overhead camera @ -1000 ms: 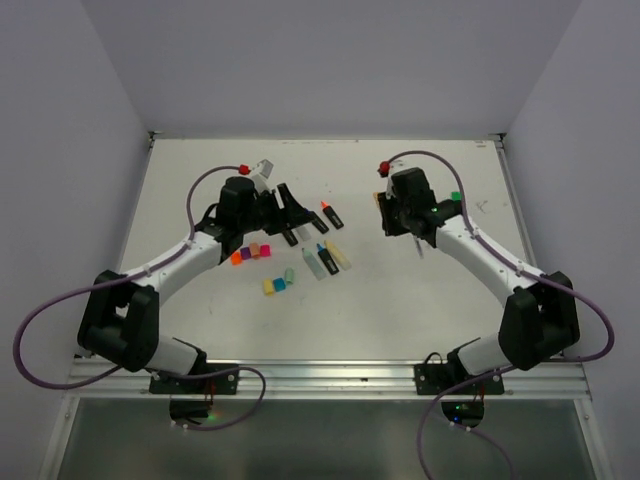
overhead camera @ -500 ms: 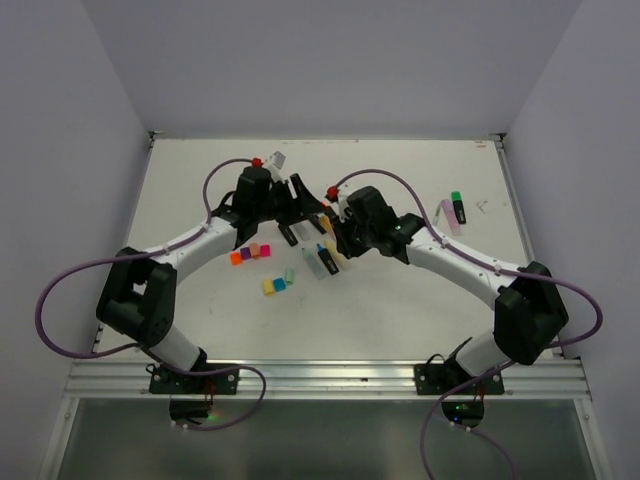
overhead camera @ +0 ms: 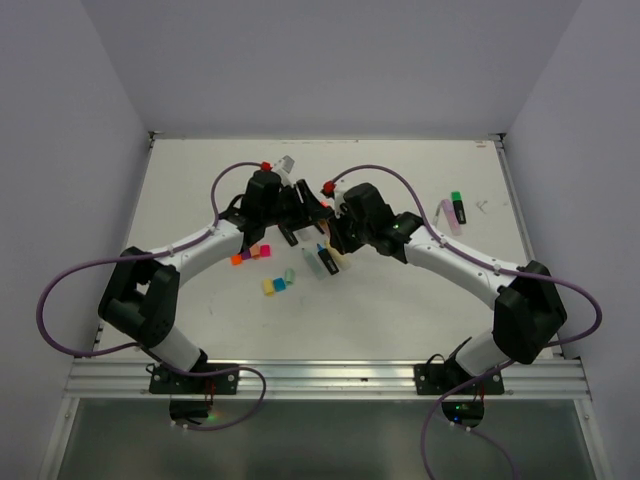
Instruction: Open the pen caps
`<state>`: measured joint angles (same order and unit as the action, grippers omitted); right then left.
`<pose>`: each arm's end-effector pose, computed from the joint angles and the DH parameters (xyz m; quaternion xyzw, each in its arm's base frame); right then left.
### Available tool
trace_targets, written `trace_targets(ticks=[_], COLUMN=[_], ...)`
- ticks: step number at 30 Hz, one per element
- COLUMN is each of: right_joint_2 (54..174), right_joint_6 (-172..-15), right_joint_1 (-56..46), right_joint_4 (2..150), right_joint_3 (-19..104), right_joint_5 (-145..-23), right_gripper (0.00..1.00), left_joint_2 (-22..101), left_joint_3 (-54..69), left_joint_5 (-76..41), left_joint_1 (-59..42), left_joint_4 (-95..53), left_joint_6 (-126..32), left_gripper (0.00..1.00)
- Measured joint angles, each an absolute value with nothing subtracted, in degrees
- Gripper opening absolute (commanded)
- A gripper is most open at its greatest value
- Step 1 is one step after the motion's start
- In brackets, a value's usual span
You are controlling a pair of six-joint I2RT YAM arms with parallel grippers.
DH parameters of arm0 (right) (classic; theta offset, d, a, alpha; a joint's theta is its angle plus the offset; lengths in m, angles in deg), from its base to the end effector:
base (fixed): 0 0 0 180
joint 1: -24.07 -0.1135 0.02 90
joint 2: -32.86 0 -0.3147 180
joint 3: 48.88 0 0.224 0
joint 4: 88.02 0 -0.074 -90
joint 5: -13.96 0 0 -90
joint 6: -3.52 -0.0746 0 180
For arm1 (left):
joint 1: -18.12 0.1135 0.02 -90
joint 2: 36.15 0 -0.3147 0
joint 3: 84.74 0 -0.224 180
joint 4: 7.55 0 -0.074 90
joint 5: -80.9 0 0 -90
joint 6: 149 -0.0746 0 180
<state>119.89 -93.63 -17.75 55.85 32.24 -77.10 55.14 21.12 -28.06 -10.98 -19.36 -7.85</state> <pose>0.2501 0.2256 0.3052 -0.2758 0.8710 0.1761 0.3663 0.3094 -0.2000 0.2921 -0.0804 0.8500 -0.4313 0.2916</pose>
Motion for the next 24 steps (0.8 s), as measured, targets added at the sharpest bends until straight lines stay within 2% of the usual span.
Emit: trace_targets(ticks=[1,2,4,5,7,8,10,14,16,18,20,21,24], right_joint_2=[119.9,119.9,119.9,119.9,119.9,119.9,119.9,120.7,121.9,122.9,123.6,123.8,123.8], right_joint_6=[-93.8,-93.9,-94.1,-94.4,-94.7,-94.8,-94.9,-94.6,-94.6,-94.4,-94.4,-94.7,-95.0], right_joint_1=[-17.8,-17.9,-18.1,-18.2,-18.4,-18.4,-18.3,-18.5,-18.7,-18.7,-18.7,-18.5,-18.5], right_joint_4=[55.9,56.0,55.9,55.9,56.0,55.9,56.0,56.4,57.4,58.3,58.5,58.7,59.3], right_joint_3=[32.2,32.2,32.2,32.2,32.2,32.2,32.2,33.2,34.1,34.5,34.6,34.6,34.7], right_joint_5=[-77.1,-77.1,-77.0,-77.0,-76.8,-76.7,-76.6,-77.2,-77.5,-78.0,-78.3,-78.4,-78.8], right_gripper=[0.0,0.0,0.0,0.0,0.04,0.15,0.45,0.5,0.49,0.36,0.19,0.0,0.0], left_joint_2=[55.1,55.1,55.1,55.1,55.1,55.1,55.1,55.0,54.6,54.0,53.2,52.7,51.9], left_joint_3=[21.1,21.1,21.1,21.1,21.1,21.1,21.1,21.8,22.4,22.8,23.1,23.4,24.1], left_joint_5=[-27.9,-27.8,-27.4,-27.4,-27.9,-27.9,-27.8,-27.8,-27.8,-27.8,-27.7,-27.4,-26.5], left_joint_1=[-11.1,-11.2,-11.2,-11.2,-11.3,-11.6,-11.6,-11.6,-11.6,-11.6,-11.6,-11.5,-11.5], left_joint_4=[-19.3,-19.3,-19.3,-19.2,-17.7,-17.3,-17.0,-16.4,-16.3,-16.3,-16.6,-16.7,-16.3], left_joint_6=[-7.6,-7.4,-7.1,-6.5,-5.6,-5.5,-5.6,-5.8,-5.8,-5.8,-6.3,-6.3,-6.2], left_gripper=[0.47,0.35,0.22,0.03,0.0,0.0,0.0,0.0,0.0,0.0,0.0,0.0,0.0])
